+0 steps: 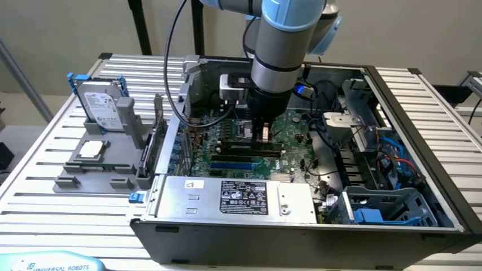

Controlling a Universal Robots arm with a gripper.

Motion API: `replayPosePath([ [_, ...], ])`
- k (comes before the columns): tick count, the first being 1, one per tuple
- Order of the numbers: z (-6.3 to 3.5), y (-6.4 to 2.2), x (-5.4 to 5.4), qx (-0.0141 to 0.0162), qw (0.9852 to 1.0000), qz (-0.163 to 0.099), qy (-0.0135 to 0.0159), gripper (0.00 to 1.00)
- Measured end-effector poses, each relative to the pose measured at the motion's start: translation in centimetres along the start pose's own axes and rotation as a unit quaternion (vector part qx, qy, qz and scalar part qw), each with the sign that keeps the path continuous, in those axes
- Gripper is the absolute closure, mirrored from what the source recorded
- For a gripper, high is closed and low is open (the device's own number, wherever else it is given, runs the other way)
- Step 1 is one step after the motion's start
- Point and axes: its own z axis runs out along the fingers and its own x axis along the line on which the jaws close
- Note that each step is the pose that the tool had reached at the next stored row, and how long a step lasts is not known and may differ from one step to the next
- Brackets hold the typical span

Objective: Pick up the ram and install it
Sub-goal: 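Insert the ram into the slot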

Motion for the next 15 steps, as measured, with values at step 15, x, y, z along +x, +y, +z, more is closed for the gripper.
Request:
replayPosePath([
  [15, 0.09, 0.35, 0.0, 0.0088, 1.0, 0.004, -0.0002, 0.87],
])
